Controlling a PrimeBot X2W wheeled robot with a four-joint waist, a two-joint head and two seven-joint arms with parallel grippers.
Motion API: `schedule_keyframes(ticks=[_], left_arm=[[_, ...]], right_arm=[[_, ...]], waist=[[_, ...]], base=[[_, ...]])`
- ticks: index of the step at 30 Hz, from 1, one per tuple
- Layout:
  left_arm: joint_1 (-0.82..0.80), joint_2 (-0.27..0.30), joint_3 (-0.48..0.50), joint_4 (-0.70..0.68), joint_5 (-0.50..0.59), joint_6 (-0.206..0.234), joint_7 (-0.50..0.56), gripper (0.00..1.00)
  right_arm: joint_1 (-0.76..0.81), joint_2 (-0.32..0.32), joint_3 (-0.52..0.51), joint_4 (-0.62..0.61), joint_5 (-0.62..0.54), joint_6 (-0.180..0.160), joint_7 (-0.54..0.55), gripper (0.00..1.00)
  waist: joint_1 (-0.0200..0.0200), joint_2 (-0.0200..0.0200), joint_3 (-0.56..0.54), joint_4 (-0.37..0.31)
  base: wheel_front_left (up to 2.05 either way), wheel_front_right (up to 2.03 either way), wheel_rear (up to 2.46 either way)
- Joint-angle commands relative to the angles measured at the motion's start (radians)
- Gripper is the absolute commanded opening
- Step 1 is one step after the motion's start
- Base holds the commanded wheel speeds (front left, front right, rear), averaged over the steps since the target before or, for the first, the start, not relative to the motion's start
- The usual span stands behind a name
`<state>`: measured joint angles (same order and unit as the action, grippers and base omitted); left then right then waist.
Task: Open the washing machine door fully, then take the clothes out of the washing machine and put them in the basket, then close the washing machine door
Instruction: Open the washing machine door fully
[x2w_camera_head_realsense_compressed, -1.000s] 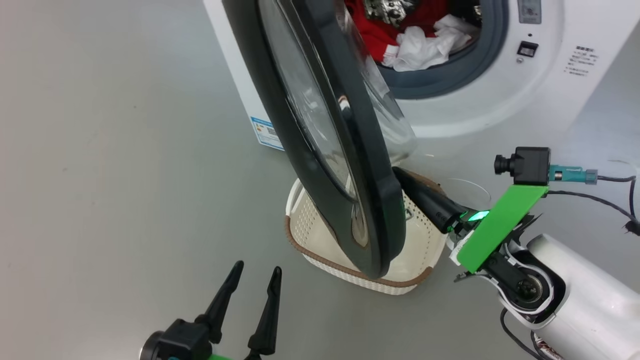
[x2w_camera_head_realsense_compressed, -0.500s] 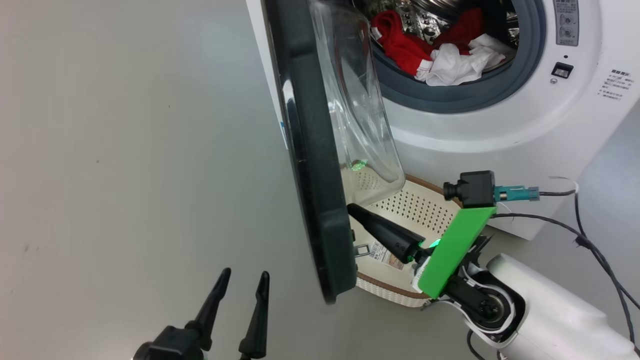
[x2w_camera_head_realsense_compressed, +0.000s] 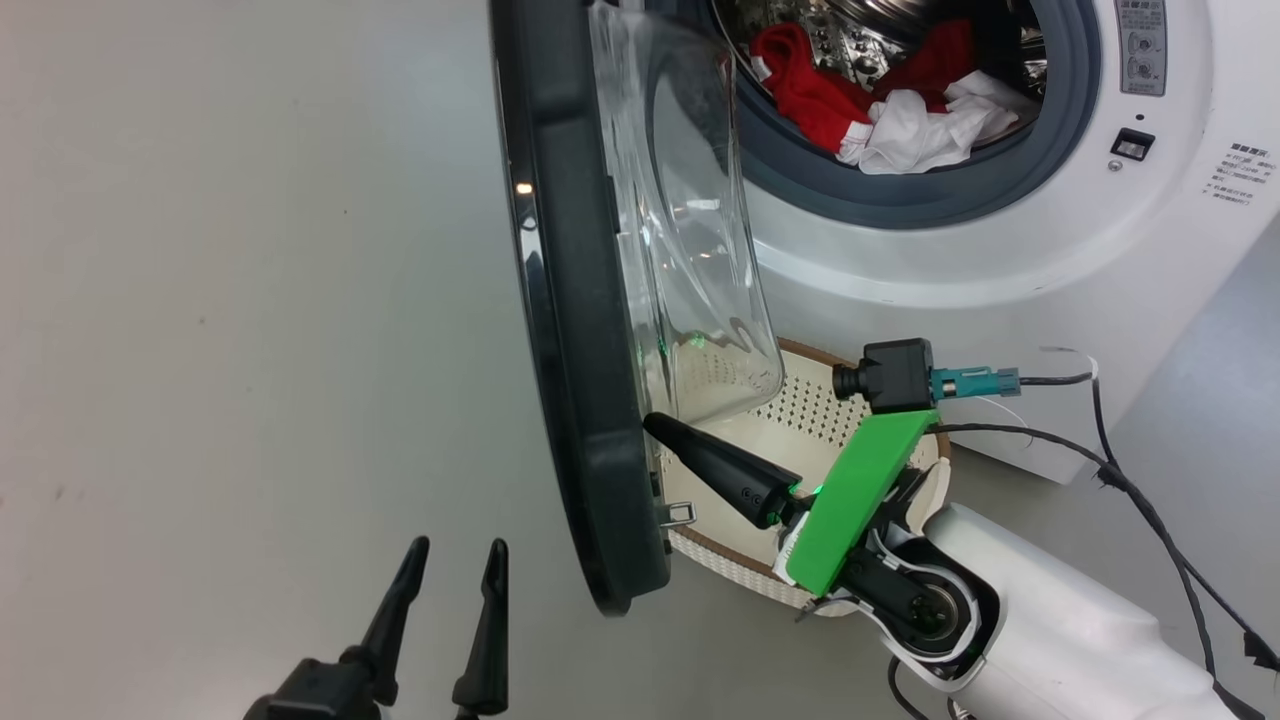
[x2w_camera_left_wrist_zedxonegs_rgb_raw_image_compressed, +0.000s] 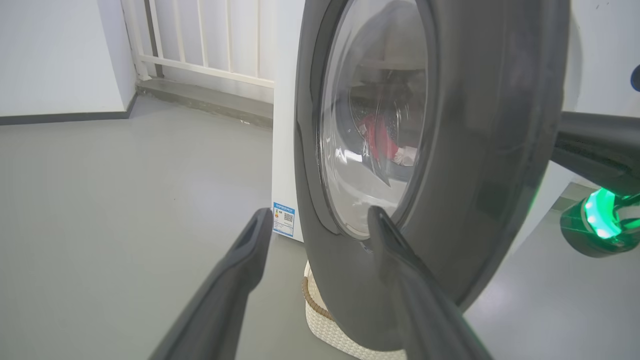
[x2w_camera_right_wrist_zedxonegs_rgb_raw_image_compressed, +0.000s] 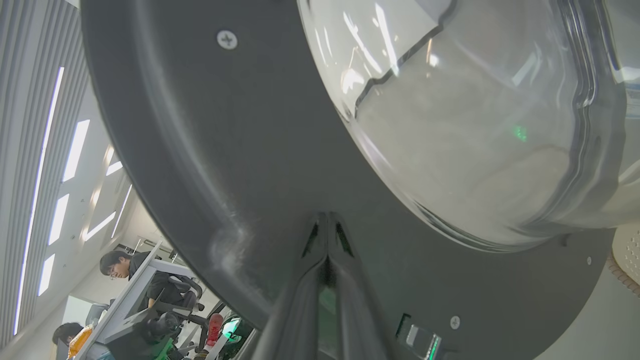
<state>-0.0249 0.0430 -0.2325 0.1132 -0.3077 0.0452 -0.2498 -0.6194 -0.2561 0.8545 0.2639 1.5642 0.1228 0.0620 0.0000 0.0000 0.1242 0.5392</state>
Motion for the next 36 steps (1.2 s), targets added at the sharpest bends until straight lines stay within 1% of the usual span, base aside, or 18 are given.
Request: schedule_keyframes(ticks=[1,7,8,11,12,13,14,24,29,36], left_arm=[[-0.002,0.007,0.035,-0.028,0.008,0.012,-0.012,1.0],[0.001,0.007,0.039,-0.021,0.01,0.007,-0.012,1.0],[0.001,0.007,0.04,-0.018,0.01,0.006,-0.012,1.0],[-0.001,0.007,0.044,-0.006,0.013,-0.002,-0.012,1.0],[-0.001,0.007,0.044,-0.006,0.013,-0.002,-0.012,1.0],[-0.002,0.007,0.046,-0.002,0.014,-0.005,-0.012,1.0],[-0.004,0.007,0.047,0.002,0.015,-0.008,-0.012,1.0],[-0.019,0.007,0.073,0.043,0.037,-0.044,-0.012,1.0],[-0.018,0.007,0.081,0.06,0.048,-0.058,-0.012,1.0],[-0.012,0.007,0.1,0.068,0.057,-0.065,-0.012,1.0]], right_arm=[[-0.016,0.026,0.008,-0.025,0.003,0.008,-0.001,0.0],[-0.001,0.018,0.002,-0.018,0.001,0.008,-0.022,0.0],[0.005,0.016,0.0,-0.017,0.002,0.008,-0.026,0.09],[0.024,0.005,-0.005,-0.009,0.003,0.008,-0.041,0.49],[0.024,0.005,-0.005,-0.009,0.003,0.008,-0.041,0.49],[0.031,0.0,-0.007,-0.006,0.002,0.008,-0.047,0.79],[0.039,-0.005,-0.009,-0.003,0.002,0.008,-0.052,1.0],[0.149,-0.079,-0.009,0.023,-0.017,0.008,-0.129,1.0],[0.218,-0.112,-0.02,0.045,-0.02,0.008,-0.197,1.0],[0.284,-0.137,-0.058,0.101,-0.046,0.008,-0.297,1.0]], waist=[[0.0,0.0,-0.002,0.0],[0.0,0.0,-0.013,-0.005],[0.0,0.0,-0.017,-0.006],[0.0,0.0,-0.025,-0.01],[0.0,0.0,-0.025,-0.01],[0.0,0.0,-0.027,-0.011],[0.0,0.0,-0.03,-0.012],[0.0,0.0,-0.053,-0.025],[0.0,0.0,-0.066,-0.035],[0.0,0.0,-0.071,-0.066]], base=[[0.0,0.0,0.0],[0.0,0.0,0.0],[0.0,0.0,0.0],[0.0,0.0,0.0],[0.0,0.0,0.0],[0.0,0.0,0.0],[0.0,0.0,0.0],[0.0,0.0,0.0],[0.0,0.0,0.0],[0.0,0.0,0.0]])
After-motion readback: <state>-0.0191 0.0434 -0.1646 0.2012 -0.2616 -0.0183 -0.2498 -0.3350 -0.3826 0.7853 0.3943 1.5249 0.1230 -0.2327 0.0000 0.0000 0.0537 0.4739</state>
